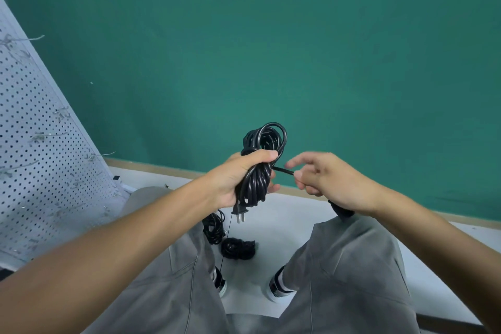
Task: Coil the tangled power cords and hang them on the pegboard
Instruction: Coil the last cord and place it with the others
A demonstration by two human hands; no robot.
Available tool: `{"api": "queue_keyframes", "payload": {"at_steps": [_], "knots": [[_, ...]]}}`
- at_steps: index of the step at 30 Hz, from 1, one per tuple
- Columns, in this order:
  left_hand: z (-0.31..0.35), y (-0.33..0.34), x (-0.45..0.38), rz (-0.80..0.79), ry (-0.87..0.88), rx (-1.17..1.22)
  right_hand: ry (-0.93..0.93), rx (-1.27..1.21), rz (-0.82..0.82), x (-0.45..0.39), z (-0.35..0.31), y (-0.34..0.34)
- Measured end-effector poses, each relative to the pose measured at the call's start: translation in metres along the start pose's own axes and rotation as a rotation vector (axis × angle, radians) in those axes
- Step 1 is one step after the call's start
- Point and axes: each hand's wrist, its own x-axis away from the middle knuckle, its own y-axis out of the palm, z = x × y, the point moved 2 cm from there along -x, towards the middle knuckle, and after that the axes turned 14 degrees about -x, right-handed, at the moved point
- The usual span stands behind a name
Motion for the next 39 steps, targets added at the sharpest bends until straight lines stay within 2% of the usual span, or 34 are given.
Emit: {"api": "queue_keyframes", "payload": {"at_steps": [3, 8, 10, 12, 15, 20, 24, 26, 28, 32, 39], "knots": [[0.001, 0.003, 0.003, 0.011, 0.002, -0.037, 0.007, -0.115, -0.007, 0.01, -0.011, -0.001], [0.002, -0.001, 0.006, -0.039, 0.03, -0.117, 0.057, -0.242, -0.211, 0.029, -0.036, -0.01], [-0.002, -0.002, 0.006, -0.077, 0.042, -0.125, 0.012, -0.335, -0.29, 0.036, -0.046, -0.01], [-0.008, 0.001, 0.007, -0.085, 0.051, -0.152, -0.083, -0.271, -0.317, 0.039, -0.05, -0.007], [-0.017, 0.004, 0.011, -0.069, 0.05, -0.14, -0.206, -0.108, -0.21, 0.036, -0.045, 0.003], [-0.019, -0.004, 0.016, -0.092, 0.056, -0.102, -0.371, -0.044, 0.075, 0.037, -0.017, 0.005], [-0.009, -0.01, 0.018, -0.08, 0.075, -0.089, -0.29, -0.122, 0.181, 0.035, 0.016, 0.018], [-0.005, -0.01, 0.018, -0.095, 0.079, -0.085, -0.29, -0.129, 0.153, 0.032, 0.025, 0.029], [-0.001, -0.009, 0.018, -0.11, 0.071, -0.077, -0.395, 0.015, 0.113, 0.031, 0.031, 0.034], [0.004, -0.008, 0.02, -0.161, 0.013, -0.04, -0.65, 0.537, 0.183, 0.033, 0.031, 0.042], [0.005, -0.006, 0.016, -0.201, -0.076, -0.02, -0.864, 0.857, 0.145, 0.021, 0.022, 0.036]]}}
